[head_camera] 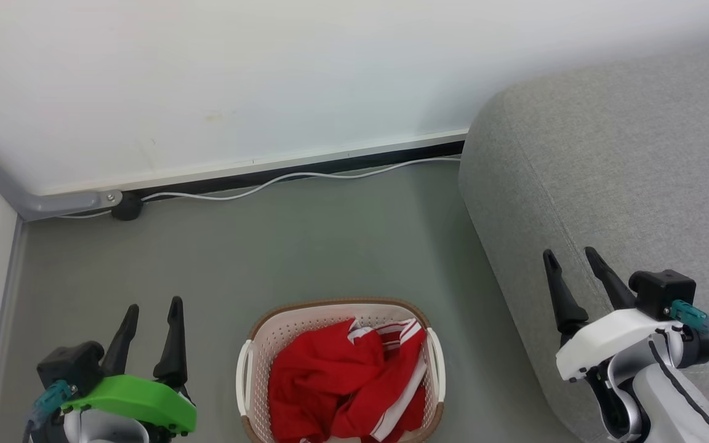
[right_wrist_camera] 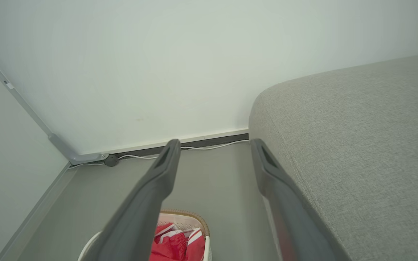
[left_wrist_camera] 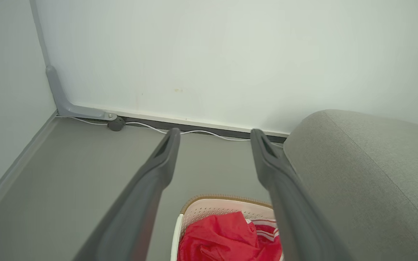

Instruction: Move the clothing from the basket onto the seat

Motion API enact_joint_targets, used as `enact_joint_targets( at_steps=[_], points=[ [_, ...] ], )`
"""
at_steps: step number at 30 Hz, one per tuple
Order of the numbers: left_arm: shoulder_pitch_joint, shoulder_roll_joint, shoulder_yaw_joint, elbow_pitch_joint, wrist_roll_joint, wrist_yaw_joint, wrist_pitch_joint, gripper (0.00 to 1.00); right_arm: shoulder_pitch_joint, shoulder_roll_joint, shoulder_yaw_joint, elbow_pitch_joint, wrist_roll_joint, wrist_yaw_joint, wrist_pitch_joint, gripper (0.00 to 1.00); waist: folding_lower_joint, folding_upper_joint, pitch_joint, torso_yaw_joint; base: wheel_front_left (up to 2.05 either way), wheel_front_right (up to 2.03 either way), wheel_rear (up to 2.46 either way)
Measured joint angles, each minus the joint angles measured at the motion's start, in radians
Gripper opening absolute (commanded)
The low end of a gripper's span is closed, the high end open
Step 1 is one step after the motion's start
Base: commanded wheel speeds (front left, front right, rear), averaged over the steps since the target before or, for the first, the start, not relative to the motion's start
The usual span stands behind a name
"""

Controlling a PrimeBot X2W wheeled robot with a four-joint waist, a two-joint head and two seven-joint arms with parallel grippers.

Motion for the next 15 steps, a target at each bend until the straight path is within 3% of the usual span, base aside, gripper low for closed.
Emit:
enact_joint_targets(
  at_steps=[15],
  points=[
    [0.008, 0.003, -0.011, -0.008, 0.208, 0.0, -0.05, 1.0, -0.015, -0.023, 0.025, 0.014, -0.17, -0.015, -0.047, 1.0, 0.0, 0.0, 0.0, -0.02, 0.0, 0.0, 0.0]
  ],
)
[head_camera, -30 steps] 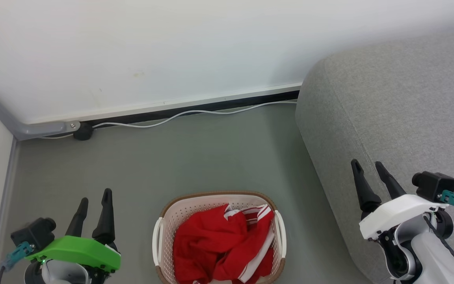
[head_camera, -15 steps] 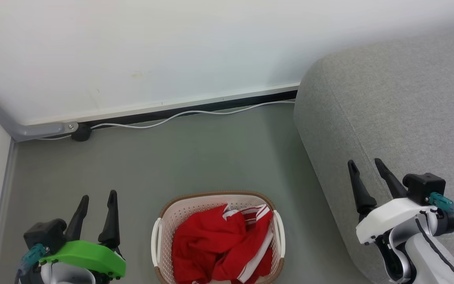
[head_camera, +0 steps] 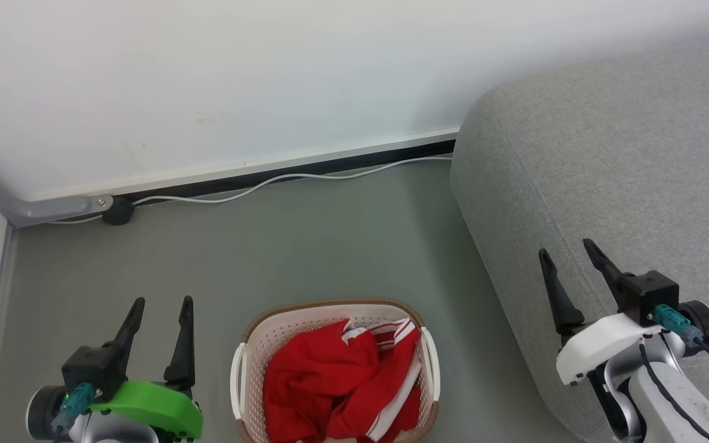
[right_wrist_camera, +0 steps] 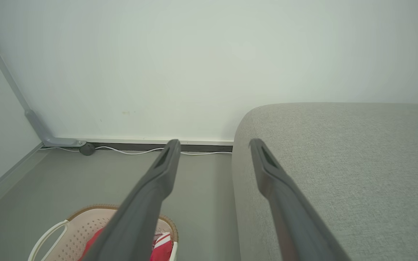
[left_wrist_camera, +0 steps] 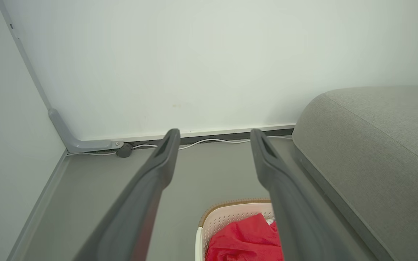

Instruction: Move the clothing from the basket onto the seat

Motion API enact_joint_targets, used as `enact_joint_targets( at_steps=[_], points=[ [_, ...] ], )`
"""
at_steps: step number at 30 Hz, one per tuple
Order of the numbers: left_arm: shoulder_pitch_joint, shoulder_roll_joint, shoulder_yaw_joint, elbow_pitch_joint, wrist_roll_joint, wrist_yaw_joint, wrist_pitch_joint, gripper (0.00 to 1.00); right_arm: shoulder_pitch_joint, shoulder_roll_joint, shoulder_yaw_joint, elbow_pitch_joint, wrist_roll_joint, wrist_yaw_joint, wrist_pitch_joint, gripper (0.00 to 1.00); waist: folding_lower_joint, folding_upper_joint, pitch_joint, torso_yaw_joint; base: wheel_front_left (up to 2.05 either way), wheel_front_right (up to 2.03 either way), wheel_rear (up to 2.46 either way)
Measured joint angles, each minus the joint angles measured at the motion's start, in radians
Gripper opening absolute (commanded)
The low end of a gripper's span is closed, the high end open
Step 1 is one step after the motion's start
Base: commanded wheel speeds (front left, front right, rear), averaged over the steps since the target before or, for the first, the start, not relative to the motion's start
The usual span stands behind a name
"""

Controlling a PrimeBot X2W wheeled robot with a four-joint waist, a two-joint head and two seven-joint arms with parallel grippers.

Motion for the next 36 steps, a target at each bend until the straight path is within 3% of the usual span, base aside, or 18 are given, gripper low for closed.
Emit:
enact_joint_targets(
  at_steps=[5, 22, 36],
  points=[
    [0.001, 0.0, -0.001, 0.001, 0.046, -0.001, -0.008, 1.0, 0.0, -0.008, 0.006, 0.008, -0.03, 0.0, -0.009, 1.0, 0.0, 0.0, -0.001, -0.004, 0.0, 0.0, 0.0],
    [0.014, -0.003, 0.019, 0.008, 0.05, -0.011, -0.008, 1.0, 0.0, -0.003, -0.015, 0.012, -0.03, 0.011, -0.01, 1.0, 0.0, 0.0, 0.005, -0.003, 0.0, 0.0, 0.0],
    [-0.02, -0.016, -0.005, -0.026, 0.061, -0.02, -0.008, 1.0, -0.041, 0.01, -0.036, -0.053, -0.052, 0.021, -0.01, 1.0, 0.0, 0.0, 0.129, -0.005, 0.0, 0.0, 0.0]
  ],
)
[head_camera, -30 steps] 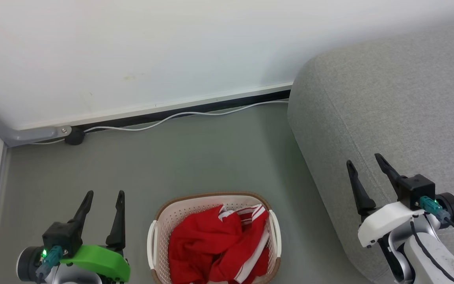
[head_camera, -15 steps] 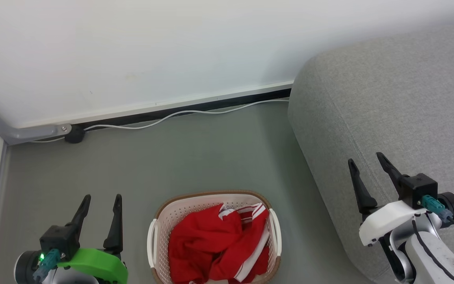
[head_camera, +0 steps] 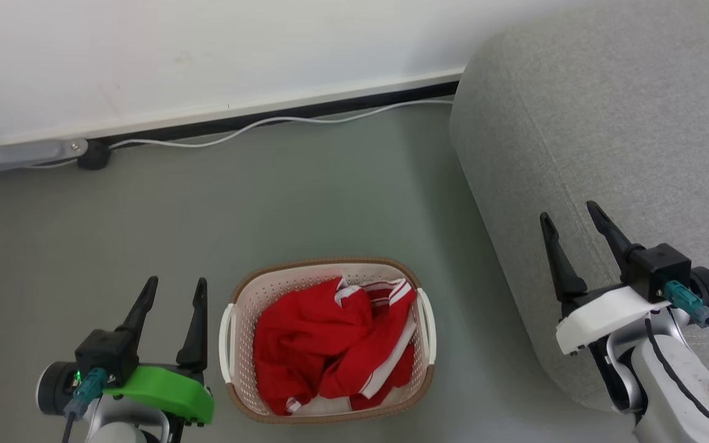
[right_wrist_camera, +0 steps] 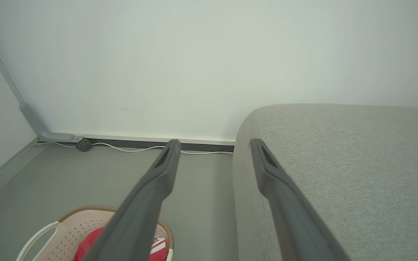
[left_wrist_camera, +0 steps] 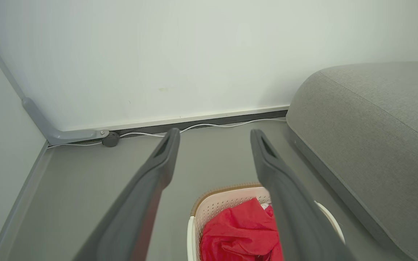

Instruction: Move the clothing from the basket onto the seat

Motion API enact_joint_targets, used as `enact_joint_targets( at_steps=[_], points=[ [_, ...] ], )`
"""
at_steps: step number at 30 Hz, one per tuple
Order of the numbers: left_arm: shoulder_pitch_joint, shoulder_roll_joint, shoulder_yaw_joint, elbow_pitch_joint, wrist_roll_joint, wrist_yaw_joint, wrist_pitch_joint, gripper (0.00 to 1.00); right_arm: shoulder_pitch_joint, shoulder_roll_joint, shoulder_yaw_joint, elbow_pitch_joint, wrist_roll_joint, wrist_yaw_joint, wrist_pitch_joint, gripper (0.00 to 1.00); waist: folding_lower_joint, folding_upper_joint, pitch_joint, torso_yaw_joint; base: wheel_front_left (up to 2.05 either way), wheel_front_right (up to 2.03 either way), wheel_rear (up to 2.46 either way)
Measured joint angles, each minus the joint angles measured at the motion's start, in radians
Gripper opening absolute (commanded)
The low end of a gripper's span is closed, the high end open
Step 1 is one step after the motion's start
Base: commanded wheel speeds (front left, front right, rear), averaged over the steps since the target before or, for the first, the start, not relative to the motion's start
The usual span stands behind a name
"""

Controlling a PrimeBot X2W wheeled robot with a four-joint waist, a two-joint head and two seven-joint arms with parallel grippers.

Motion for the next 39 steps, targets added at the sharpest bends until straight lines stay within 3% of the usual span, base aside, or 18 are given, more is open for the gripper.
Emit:
enact_joint_targets(
  at_steps=[14, 24, 39],
  points=[
    [-0.161, -0.017, -0.136, 0.021, 0.06, -0.018, 0.037, 1.0, -0.117, 0.044, -0.046, -0.134, -0.028, 0.0, 0.0, 1.0, 0.0, 0.0, 0.189, -0.014, 0.0, 0.0, 0.0],
    [-0.277, -0.016, -0.2, 0.066, 0.121, -0.021, 0.157, 1.0, -0.224, 0.101, -0.059, -0.267, -0.067, 0.002, -0.003, 1.0, 0.0, 0.0, 0.325, -0.06, 0.0, 0.0, 0.0],
    [-0.455, 0.02, -0.24, 0.098, 0.183, -0.027, 0.358, 1.0, -0.309, 0.166, -0.052, -0.325, -0.071, 0.043, -0.003, 1.0, 0.0001, 0.0, 0.53, -0.174, 0.0, 0.0, 0.0]
  ],
)
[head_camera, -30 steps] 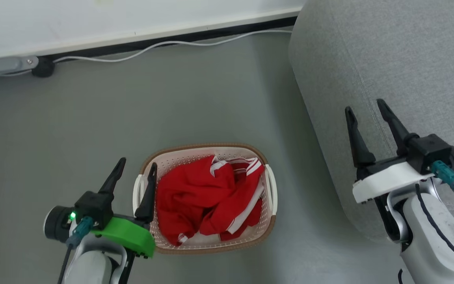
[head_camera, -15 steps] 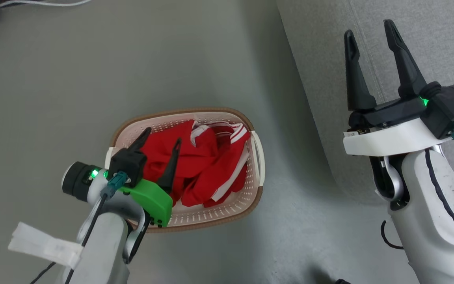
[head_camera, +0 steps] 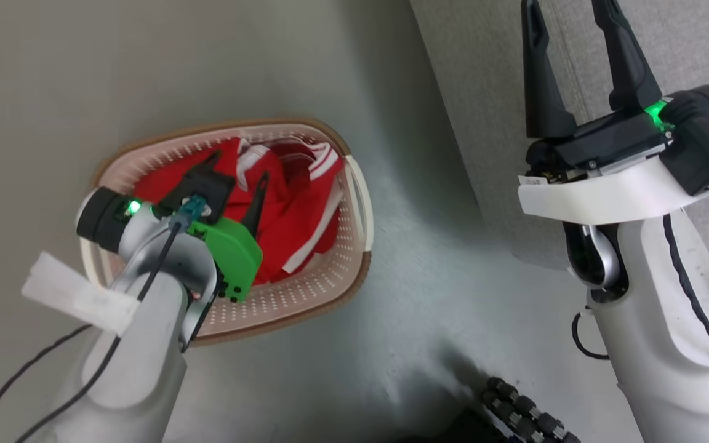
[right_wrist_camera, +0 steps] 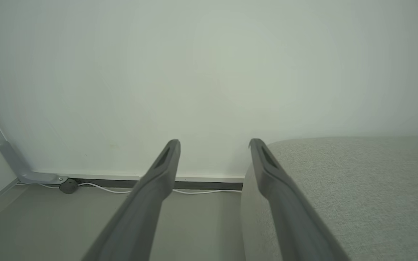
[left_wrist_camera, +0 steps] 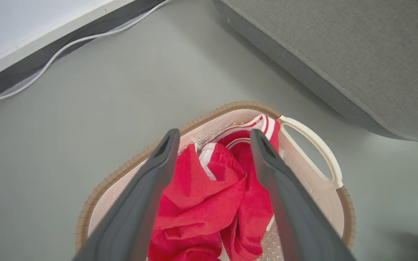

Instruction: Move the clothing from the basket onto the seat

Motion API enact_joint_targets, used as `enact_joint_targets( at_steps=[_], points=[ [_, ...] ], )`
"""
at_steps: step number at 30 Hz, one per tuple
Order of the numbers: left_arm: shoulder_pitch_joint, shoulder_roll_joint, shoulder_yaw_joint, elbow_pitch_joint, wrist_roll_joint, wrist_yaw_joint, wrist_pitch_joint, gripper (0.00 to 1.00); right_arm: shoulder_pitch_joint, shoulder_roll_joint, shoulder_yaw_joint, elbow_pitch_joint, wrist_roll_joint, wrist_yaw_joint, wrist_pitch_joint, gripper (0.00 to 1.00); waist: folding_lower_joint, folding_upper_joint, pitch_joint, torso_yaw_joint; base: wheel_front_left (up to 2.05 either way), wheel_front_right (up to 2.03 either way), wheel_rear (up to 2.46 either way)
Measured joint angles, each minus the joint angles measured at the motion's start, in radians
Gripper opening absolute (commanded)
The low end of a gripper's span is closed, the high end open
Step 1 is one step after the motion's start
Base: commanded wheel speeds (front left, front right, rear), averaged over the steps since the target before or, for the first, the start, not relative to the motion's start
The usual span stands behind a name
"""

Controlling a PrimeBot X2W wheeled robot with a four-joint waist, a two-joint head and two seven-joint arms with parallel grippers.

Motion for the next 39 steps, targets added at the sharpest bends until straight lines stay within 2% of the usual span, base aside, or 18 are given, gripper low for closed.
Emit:
enact_joint_targets(
  at_steps=[4, 9, 18, 27, 31, 39],
  points=[
    [-0.033, 0.006, 0.002, 0.005, 0.007, -0.003, 0.062, 1.0, -0.036, 0.015, 0.0, -0.012, 0.002, 0.009, 0.0, 1.0, 0.0, 0.0, 0.058, -0.027, 0.0, 0.0, 0.0],
    [-0.074, 0.04, 0.012, 0.011, 0.035, -0.003, 0.129, 1.0, -0.09, 0.023, -0.002, -0.03, 0.009, 0.018, 0.0, 1.0, 0.0, 0.0, 0.13, -0.06, 0.0, 0.0, 0.0],
    [-0.093, 0.072, 0.024, 0.026, 0.04, -0.003, 0.187, 1.0, -0.122, 0.032, -0.007, -0.02, 0.035, 0.019, 0.0, 1.0, 0.0, 0.0, 0.224, -0.134, 0.0, 0.0, 0.0],
    [-0.121, 0.101, 0.043, 0.026, 0.051, -0.003, 0.209, 1.0, -0.134, 0.032, -0.002, -0.017, 0.103, 0.007, 0.0, 1.0, -0.0001, 0.0, 0.269, -0.184, 0.0, 0.0, 0.0],
    [-0.126, 0.104, 0.046, 0.025, 0.051, 0.001, 0.221, 1.0, -0.136, 0.032, 0.001, -0.018, 0.119, -0.002, 0.0, 1.0, -0.0001, 0.0, 0.274, -0.19, 0.0, 0.0, 0.0],
    [-0.126, 0.12, 0.044, 0.036, 0.058, 0.011, 0.312, 1.0, -0.146, 0.032, 0.008, -0.018, 0.132, -0.003, 0.0, 1.0, -0.0001, 0.0, 0.273, -0.184, 0.0, 0.0, 0.0]
  ],
)
